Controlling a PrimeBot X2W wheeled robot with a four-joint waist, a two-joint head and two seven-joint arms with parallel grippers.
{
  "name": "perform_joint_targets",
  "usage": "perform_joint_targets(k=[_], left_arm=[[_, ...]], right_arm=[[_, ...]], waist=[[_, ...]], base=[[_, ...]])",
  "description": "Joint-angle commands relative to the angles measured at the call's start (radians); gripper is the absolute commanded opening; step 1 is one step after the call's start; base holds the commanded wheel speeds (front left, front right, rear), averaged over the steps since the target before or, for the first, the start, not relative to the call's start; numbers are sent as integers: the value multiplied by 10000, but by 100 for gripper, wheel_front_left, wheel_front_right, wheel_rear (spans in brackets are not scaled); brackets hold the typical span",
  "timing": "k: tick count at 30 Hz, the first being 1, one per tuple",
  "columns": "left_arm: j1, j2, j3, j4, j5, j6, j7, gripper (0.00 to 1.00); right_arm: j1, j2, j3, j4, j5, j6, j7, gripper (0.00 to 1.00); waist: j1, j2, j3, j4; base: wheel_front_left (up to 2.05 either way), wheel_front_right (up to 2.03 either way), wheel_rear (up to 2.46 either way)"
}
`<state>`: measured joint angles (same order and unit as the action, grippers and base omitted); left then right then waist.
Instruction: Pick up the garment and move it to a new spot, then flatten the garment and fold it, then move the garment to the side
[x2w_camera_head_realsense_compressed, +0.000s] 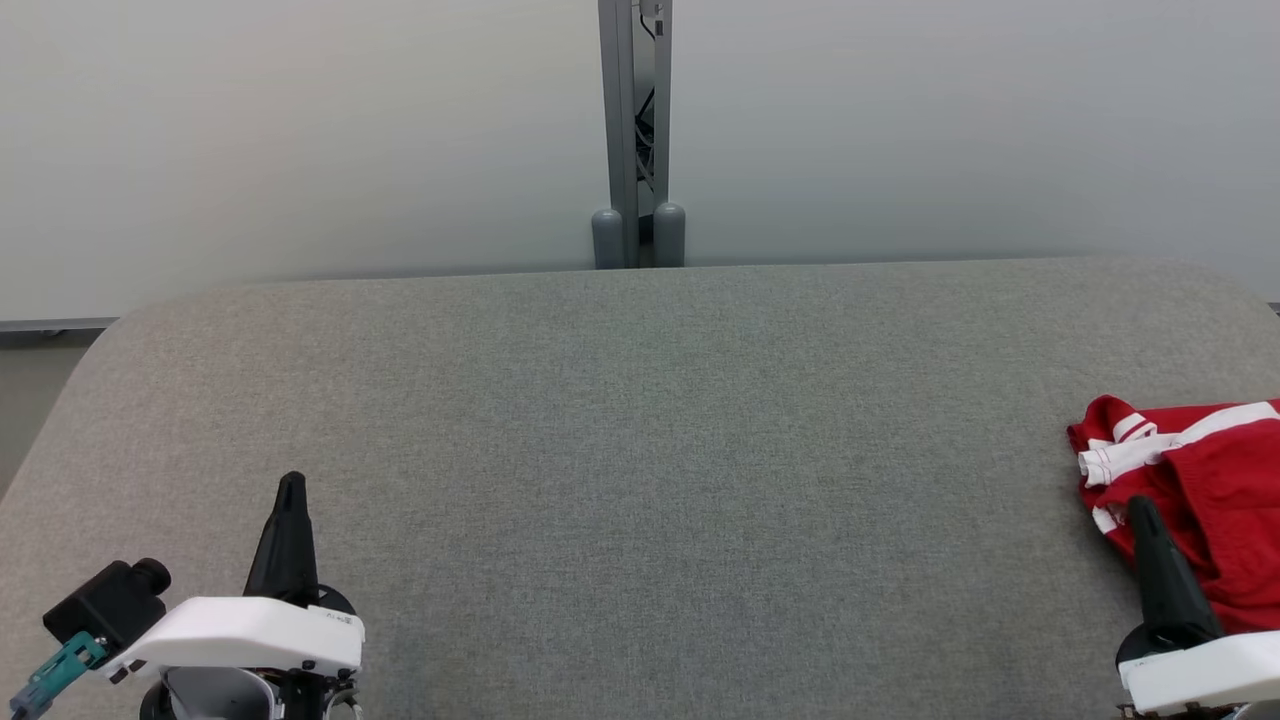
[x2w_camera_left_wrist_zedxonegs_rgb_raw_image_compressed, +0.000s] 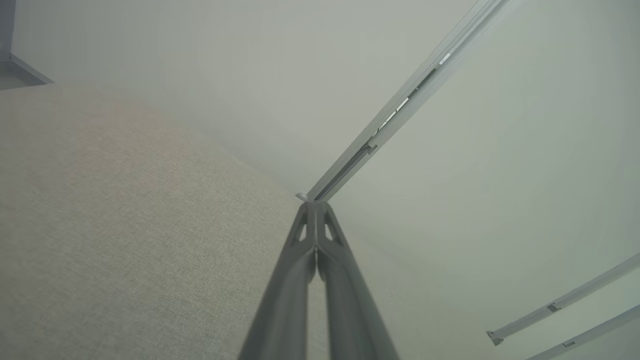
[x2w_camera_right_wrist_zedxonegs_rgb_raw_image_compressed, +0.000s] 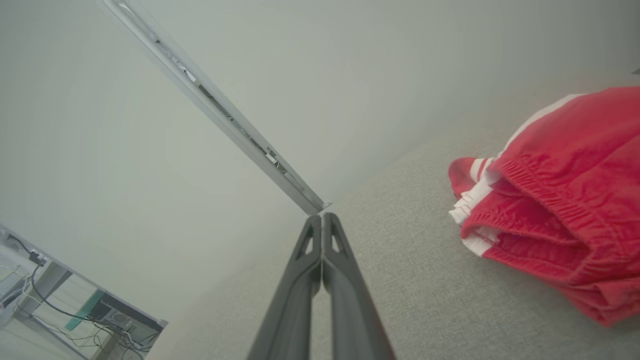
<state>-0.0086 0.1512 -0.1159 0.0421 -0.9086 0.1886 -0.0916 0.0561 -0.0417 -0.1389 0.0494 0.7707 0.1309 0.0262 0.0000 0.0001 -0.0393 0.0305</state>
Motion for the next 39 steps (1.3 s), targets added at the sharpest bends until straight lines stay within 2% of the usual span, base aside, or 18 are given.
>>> perform_joint_targets(k=[1,23,35,39], left_arm=[[-305,46,131,-182,-247,44,43,0],[-706,-301,722,-530,-2532,195,738,0],[-866,-457,975,-684,-3494,251,1040,0],[-932,-507,1055,-737,-3837,282,1145,0]], right_arm=[[-257,-125,-21,-54,323,-1,23,0],[-648,-747,568,445,3701,-1,-290,0],[-762,-1598,1468,454,5780,-1,-965,0],[-805,-2072,1964,354,6675,-1,-1378,0]], waist=[[0,-1,3,-3],[0,-1,67,-84],[0,-1,104,-123],[0,-1,120,-136]], base=[[0,0,0],[0,0,0],[0,0,0],[0,0,0]])
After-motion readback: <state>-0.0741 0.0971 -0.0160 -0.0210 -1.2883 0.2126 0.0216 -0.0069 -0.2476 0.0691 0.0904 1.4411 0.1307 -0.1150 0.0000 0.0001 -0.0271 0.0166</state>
